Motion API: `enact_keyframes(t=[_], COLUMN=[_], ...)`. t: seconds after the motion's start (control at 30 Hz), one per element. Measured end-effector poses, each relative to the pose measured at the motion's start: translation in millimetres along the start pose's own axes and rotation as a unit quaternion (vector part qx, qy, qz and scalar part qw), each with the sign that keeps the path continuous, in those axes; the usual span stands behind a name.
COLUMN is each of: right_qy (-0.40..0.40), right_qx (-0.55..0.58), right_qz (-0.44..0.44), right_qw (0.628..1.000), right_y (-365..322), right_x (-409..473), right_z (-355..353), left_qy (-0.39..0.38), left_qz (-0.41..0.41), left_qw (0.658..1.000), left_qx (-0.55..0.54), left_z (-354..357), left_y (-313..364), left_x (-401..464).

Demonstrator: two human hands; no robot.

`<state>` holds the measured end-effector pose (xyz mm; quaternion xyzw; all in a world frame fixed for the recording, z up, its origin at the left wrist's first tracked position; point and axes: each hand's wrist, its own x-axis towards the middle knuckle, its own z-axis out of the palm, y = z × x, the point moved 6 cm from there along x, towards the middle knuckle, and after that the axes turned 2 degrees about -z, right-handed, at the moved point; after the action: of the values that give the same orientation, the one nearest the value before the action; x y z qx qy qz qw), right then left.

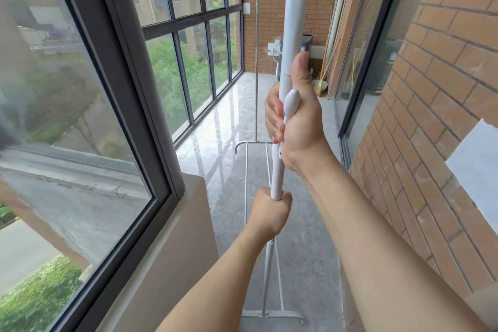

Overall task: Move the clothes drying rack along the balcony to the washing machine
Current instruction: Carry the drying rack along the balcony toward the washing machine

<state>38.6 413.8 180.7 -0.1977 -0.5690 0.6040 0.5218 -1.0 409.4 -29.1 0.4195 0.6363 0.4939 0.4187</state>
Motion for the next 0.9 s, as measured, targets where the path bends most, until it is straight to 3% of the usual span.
enact_keyframes(t=[0.9], right_qy=[-0.041], right_qx=[0.021], right_qz=[-0.004], right_qw=[0.999], right_y=[24], right_x=[160], right_z=[-100], left_qy=[0.048], left_qz=[0.0], left_qw=[0.999], left_qx=[0.024], left_z=[57], left_y=[43], left_x=[168])
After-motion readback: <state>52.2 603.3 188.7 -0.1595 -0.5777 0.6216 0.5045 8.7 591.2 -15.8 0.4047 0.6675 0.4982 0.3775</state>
